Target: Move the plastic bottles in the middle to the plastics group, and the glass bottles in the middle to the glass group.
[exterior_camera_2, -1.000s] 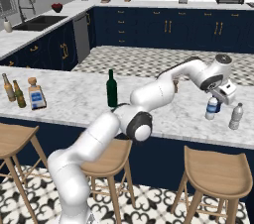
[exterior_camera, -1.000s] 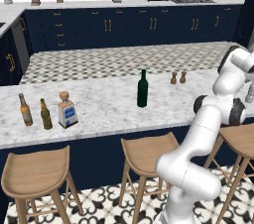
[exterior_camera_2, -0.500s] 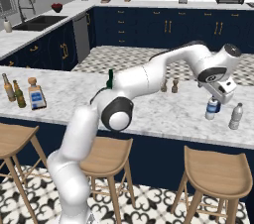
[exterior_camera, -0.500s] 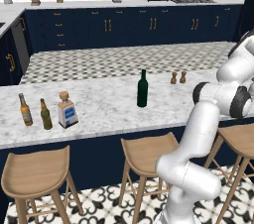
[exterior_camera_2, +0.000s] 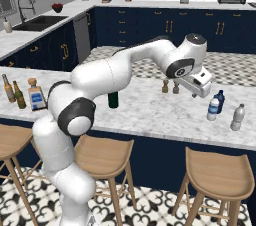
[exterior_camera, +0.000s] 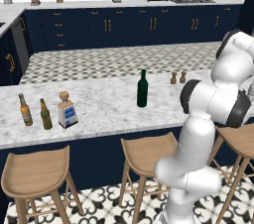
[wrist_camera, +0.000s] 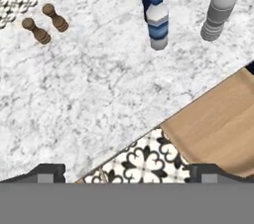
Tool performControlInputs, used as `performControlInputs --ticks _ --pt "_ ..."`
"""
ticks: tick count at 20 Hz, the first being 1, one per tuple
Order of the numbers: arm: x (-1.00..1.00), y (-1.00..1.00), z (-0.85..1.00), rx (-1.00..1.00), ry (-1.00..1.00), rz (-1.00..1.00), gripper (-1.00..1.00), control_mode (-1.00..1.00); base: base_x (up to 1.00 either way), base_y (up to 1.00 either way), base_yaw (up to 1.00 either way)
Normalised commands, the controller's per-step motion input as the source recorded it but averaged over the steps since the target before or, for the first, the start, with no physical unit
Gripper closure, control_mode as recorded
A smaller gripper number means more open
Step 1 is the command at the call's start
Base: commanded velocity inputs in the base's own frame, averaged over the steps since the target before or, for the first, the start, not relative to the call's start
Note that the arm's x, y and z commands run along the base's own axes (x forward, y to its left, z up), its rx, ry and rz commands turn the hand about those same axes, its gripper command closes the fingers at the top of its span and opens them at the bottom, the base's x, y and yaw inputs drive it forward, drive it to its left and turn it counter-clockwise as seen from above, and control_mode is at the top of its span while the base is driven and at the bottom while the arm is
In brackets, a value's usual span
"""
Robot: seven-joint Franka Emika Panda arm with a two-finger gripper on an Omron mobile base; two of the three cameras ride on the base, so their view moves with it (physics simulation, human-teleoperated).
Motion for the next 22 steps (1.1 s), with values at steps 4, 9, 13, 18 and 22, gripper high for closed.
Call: performControlInputs --ticks 4,9,13,18,22 --pt "0.00 1.00 0.07 -0.22 0.07 0.25 -1.00 -1.00 0.00 0.00 0.00" --pt "-0.04 0.71 0.05 -0.02 0.00 0.14 -1.00 -1.00 0.00 0.00 0.00" --pt "0.00 0.74 0.06 0.00 -0.01 0.03 -1.00 -1.00 0.00 0.00 0.00" --pt "0.09 1.00 0.02 0.00 0.05 0.24 -1.00 -1.00 0.00 0.00 0.00" --pt "0.43 1.00 -0.01 0.00 0.04 0.38 -1.00 -1.00 0.00 0.00 0.00"
